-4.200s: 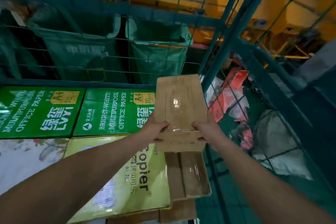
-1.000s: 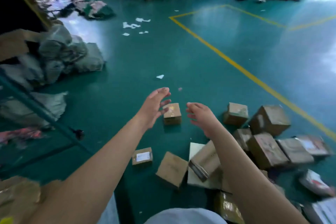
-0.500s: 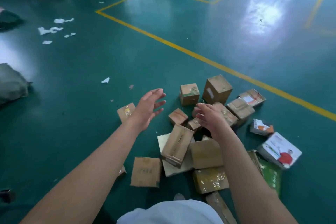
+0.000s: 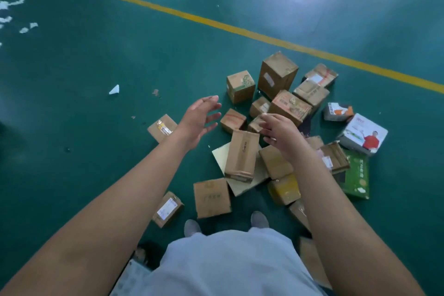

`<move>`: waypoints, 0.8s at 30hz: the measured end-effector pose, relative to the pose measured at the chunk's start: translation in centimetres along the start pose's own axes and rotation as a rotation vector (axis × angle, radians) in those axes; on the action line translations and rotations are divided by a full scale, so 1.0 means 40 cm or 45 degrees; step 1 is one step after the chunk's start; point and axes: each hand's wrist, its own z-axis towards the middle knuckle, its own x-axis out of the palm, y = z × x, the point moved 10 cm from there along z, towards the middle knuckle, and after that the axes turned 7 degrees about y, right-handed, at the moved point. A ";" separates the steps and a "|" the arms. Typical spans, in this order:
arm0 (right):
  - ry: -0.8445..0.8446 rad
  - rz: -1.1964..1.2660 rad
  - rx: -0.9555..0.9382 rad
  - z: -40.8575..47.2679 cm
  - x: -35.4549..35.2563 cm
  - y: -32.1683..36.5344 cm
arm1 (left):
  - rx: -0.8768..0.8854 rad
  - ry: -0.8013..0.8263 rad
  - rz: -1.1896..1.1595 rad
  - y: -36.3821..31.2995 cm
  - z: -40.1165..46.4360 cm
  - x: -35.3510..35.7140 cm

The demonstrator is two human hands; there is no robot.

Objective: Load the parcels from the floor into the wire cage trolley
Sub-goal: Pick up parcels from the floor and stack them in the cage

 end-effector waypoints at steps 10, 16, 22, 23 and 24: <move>-0.094 0.045 0.090 0.049 0.211 -0.179 | -0.217 0.151 0.205 0.129 0.039 -0.183; -0.055 -0.149 0.124 0.143 0.274 -0.231 | -0.384 0.226 0.357 0.228 0.102 -0.233; 0.038 -0.388 0.242 0.315 0.314 -0.361 | -0.619 0.229 0.482 0.429 0.193 -0.312; 0.049 -0.415 0.264 0.347 0.317 -0.386 | -0.651 0.219 0.499 0.463 0.215 -0.326; 0.066 -0.438 0.275 0.385 0.327 -0.411 | -0.677 0.195 0.493 0.500 0.235 -0.345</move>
